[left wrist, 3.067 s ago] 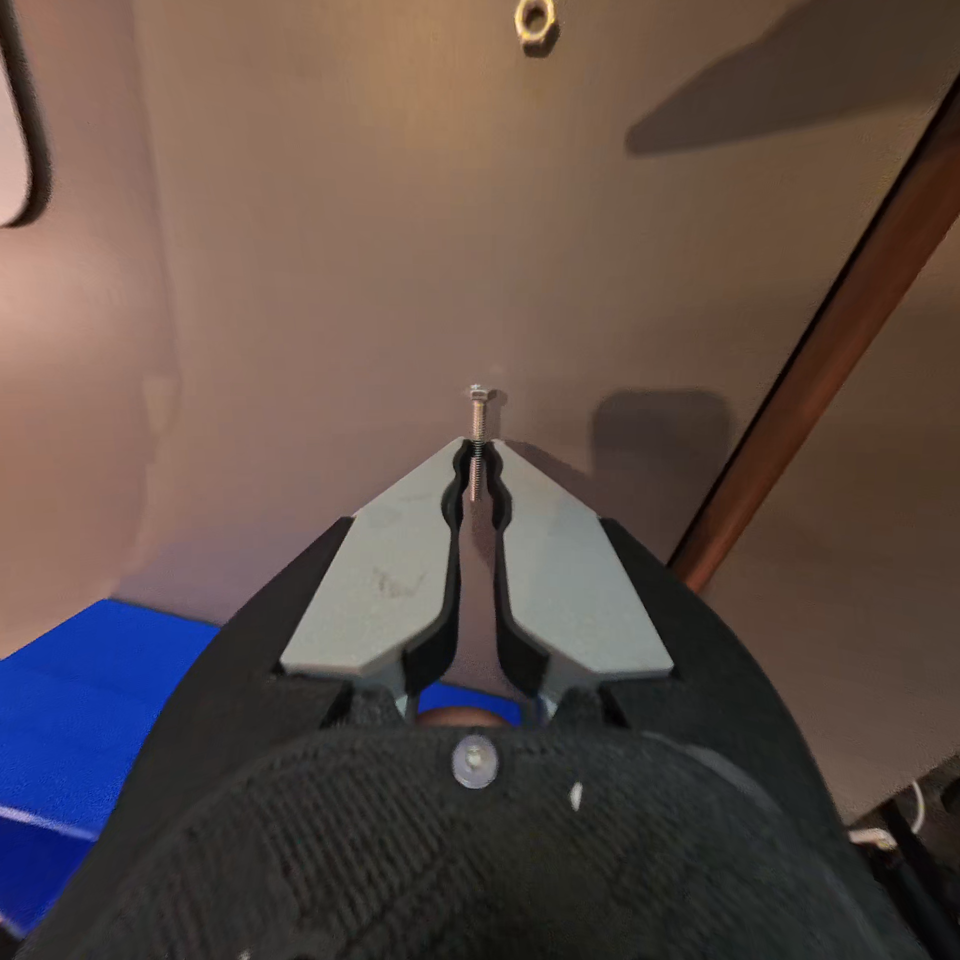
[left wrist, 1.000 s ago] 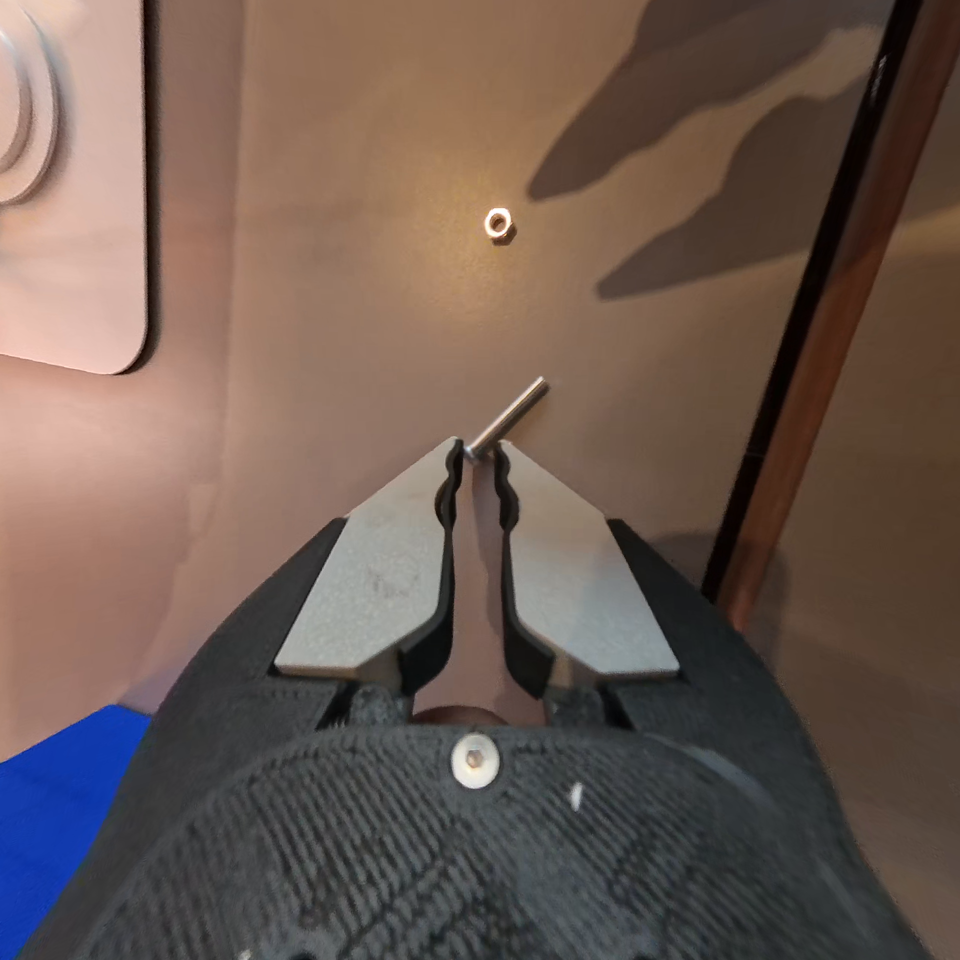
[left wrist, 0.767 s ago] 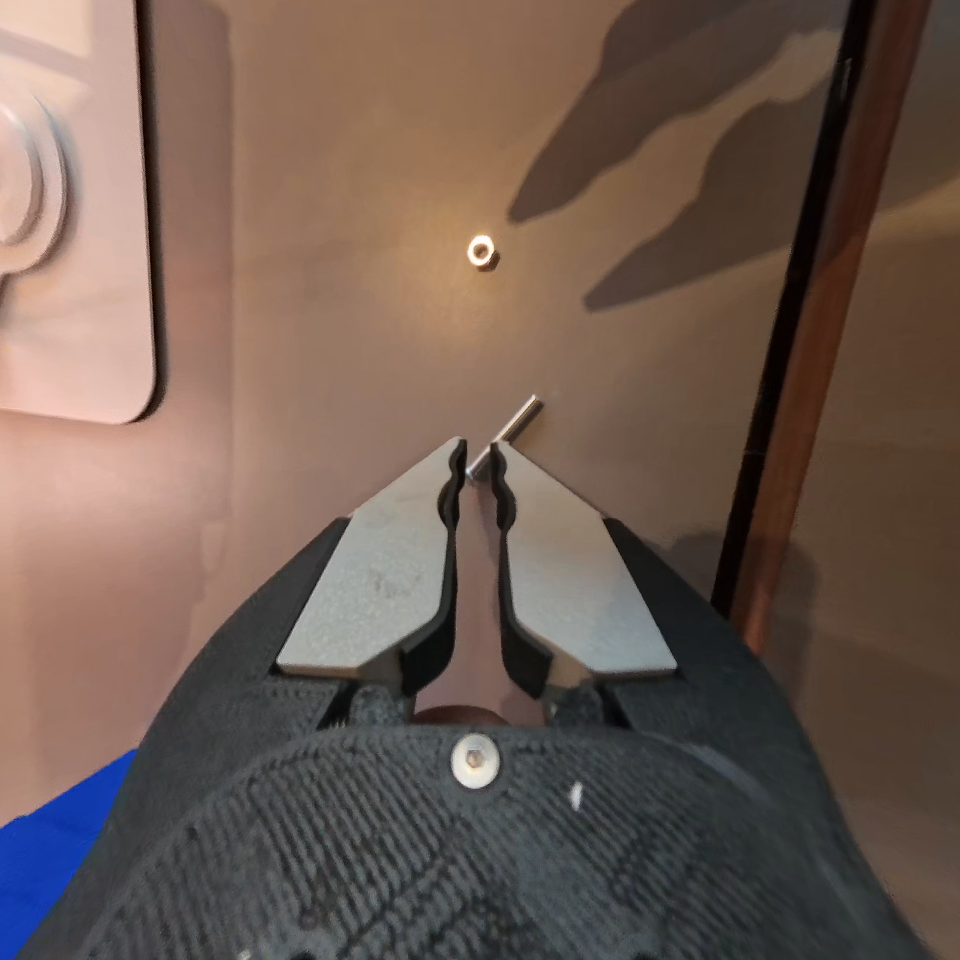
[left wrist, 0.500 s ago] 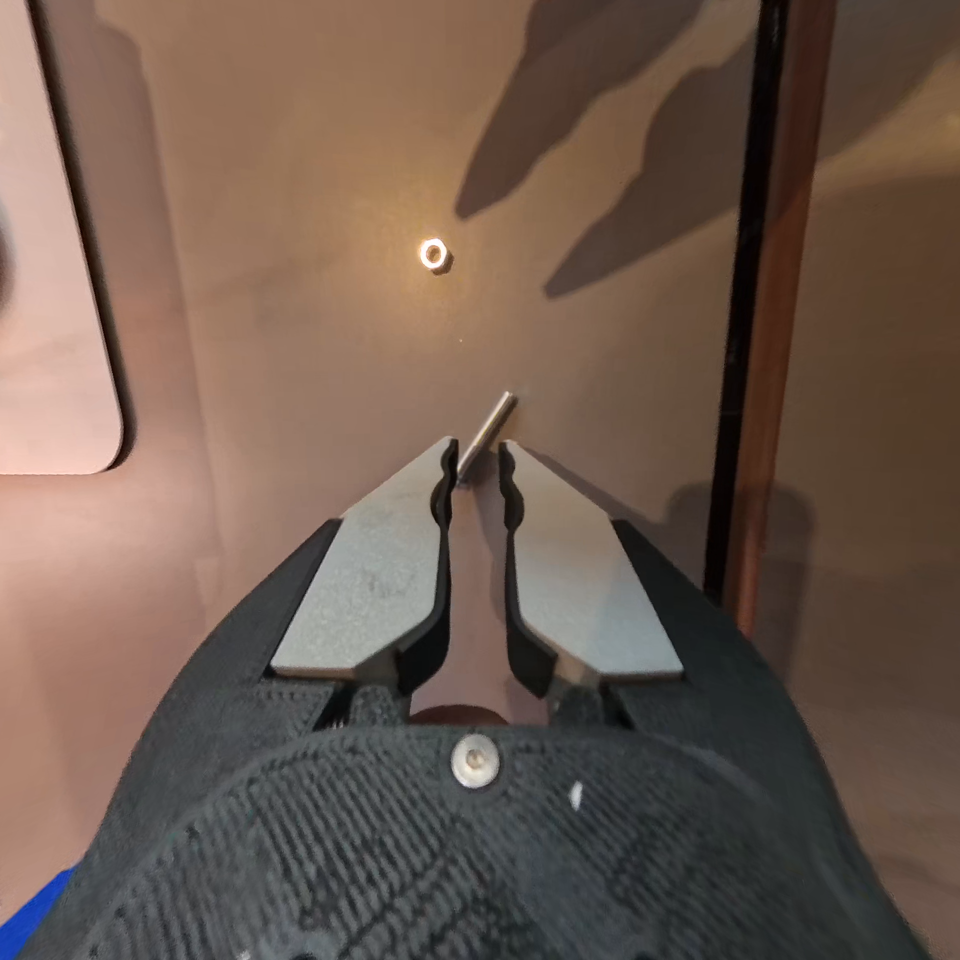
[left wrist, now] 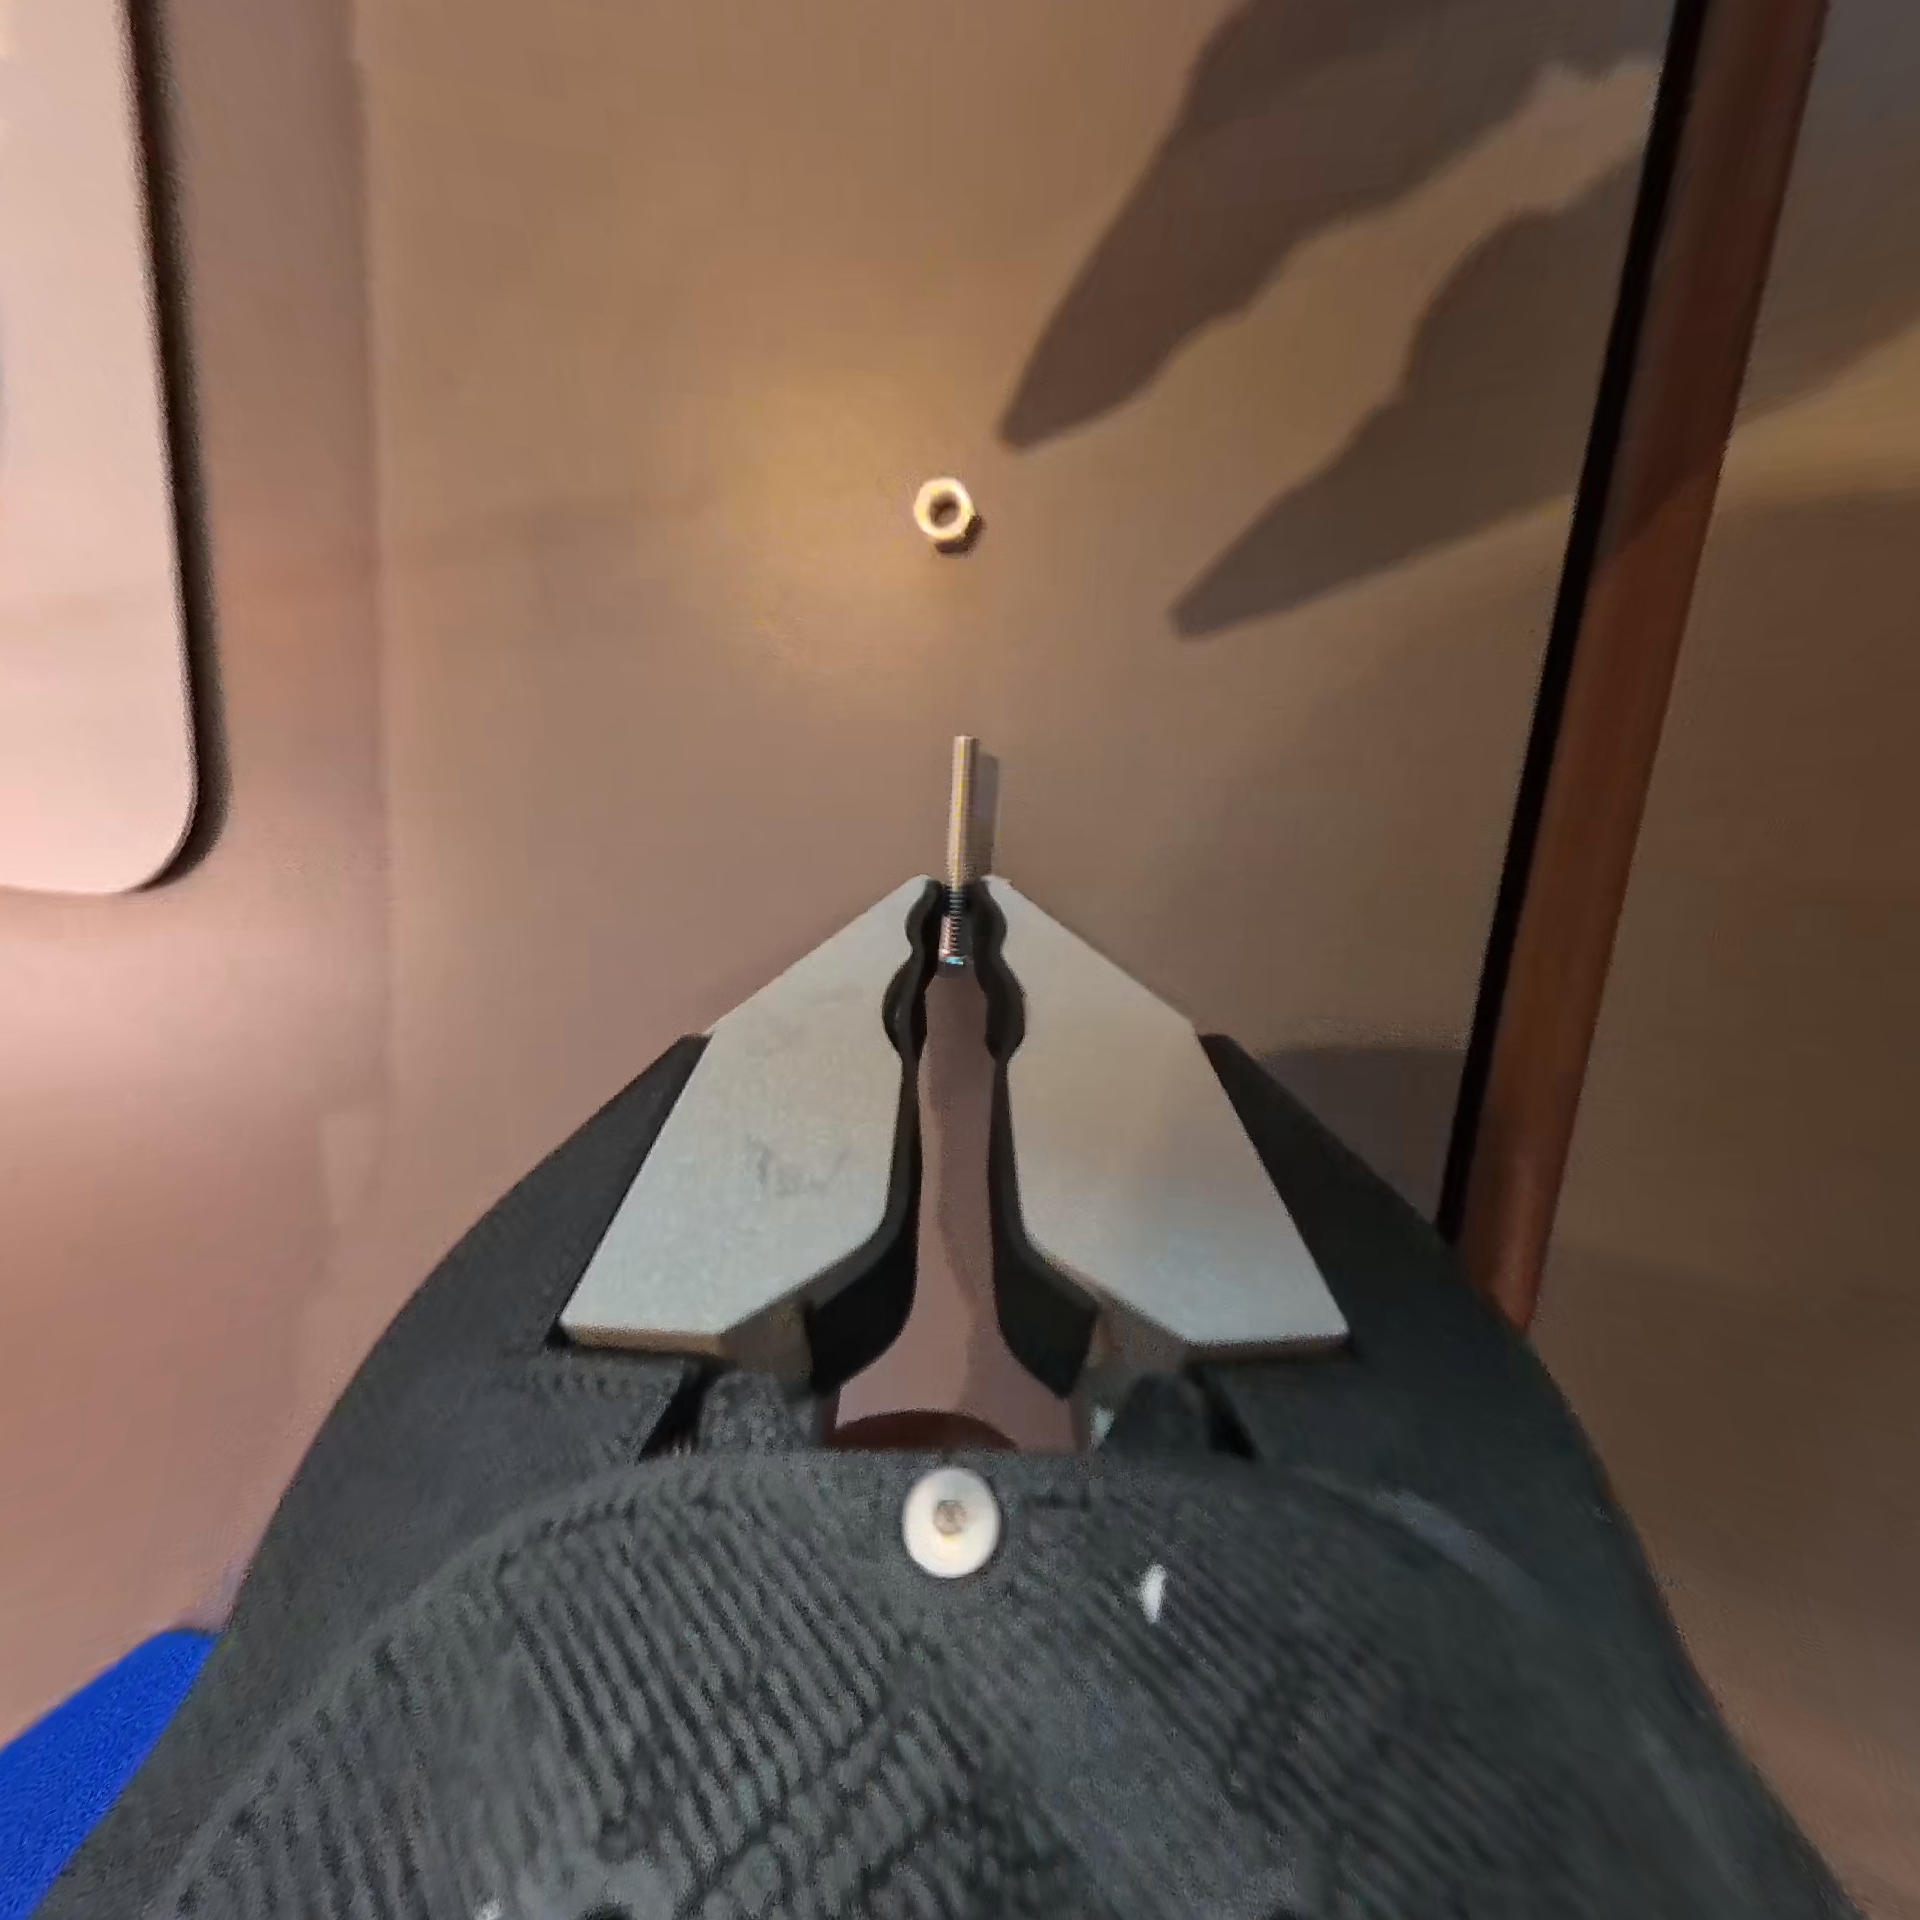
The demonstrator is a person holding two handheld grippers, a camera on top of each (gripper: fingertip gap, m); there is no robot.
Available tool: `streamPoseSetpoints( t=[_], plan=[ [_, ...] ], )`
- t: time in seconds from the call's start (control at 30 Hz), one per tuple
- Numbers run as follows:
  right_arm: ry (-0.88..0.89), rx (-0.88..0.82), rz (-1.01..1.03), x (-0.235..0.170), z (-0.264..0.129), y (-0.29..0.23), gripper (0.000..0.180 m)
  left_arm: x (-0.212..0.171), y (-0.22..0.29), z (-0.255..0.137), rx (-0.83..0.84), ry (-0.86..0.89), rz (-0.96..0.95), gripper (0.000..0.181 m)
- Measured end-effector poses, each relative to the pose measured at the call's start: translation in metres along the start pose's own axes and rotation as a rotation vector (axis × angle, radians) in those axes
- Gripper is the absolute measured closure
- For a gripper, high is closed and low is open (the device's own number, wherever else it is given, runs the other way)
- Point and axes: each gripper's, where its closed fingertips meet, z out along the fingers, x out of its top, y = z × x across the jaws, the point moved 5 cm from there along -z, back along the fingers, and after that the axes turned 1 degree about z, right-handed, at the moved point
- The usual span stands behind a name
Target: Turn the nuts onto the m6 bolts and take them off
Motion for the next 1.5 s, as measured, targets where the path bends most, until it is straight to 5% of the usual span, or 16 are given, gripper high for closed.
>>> streamPoseSetpoints(
  t=[0.2, 0.5, 1.13, 1.5],
  plan=[
    [-0.013, 0.082, 0.056, -0.003, 0.005, -0.008, 0.146, 0.009, -0.015, -0.032, 0.087, 0.39, -0.316, 0.178],
    [0.015, 0.249, 0.2, -0.009, 0.021, -0.033, 0.147, 0.025, 0.003, -0.054, 0.104, 0.712, -0.342, 0.178],
    [-0.006, 0.348, 0.232, -0.016, 0.035, -0.049, 0.177, 0.025, 0.012, -0.048, 0.07, 0.765, -0.313, 0.178],
    [-0.183, 0.231, 0.027, -0.035, 0.046, -0.059, 0.177, 0.005, 0.016, -0.019, 0.135, 0.488, -0.264, 0.158]
  ],
)
